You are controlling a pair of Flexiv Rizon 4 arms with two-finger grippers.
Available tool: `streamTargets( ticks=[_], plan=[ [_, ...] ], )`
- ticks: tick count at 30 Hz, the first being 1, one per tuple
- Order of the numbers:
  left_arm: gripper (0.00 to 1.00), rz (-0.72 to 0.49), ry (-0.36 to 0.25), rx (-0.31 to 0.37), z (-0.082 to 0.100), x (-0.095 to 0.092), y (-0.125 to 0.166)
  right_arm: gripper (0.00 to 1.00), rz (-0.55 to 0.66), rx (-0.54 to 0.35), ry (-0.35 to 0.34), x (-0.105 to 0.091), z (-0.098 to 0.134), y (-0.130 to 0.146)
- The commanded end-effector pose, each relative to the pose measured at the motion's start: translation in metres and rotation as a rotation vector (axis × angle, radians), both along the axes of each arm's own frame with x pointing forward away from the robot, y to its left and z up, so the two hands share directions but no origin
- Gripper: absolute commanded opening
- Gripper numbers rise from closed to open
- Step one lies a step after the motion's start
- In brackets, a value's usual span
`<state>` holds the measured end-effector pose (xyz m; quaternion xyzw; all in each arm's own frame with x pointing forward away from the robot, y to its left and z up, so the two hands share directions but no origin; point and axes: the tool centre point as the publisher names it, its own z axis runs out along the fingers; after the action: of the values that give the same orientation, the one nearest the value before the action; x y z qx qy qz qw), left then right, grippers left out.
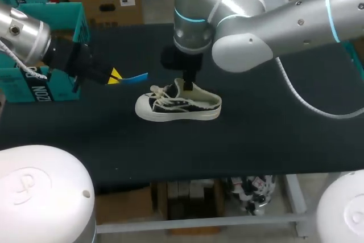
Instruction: Open the shoe tongue, take the insole out of the shoe, put the insole back into the shoe, and pack the shoe into the shoebox
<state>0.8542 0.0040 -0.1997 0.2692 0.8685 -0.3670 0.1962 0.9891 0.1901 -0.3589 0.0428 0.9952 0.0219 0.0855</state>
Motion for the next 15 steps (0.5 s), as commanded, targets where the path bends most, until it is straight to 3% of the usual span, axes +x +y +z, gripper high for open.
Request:
streamTargets(
  ticks=[1, 6, 15],
  plan=[
    [0.00, 0.004, -0.001, 0.001, 0.000, -0.002, 0.000, 0.00, -0.015, -0.084, 0.019, 0.004, -0.002, 0.003],
    [0.00, 0.004, 0.000, 0.005, 0.000, -0.002, 0.000, 0.00, -0.032, -0.083, 0.025, 0.002, 0.000, -0.002],
    [0.00, -0.027, -0.010, 0.014, 0.001, -0.001, -0.006, 0.00, -0.204, -0.015, 0.035, 0.002, 0.017, -0.018]
  ],
)
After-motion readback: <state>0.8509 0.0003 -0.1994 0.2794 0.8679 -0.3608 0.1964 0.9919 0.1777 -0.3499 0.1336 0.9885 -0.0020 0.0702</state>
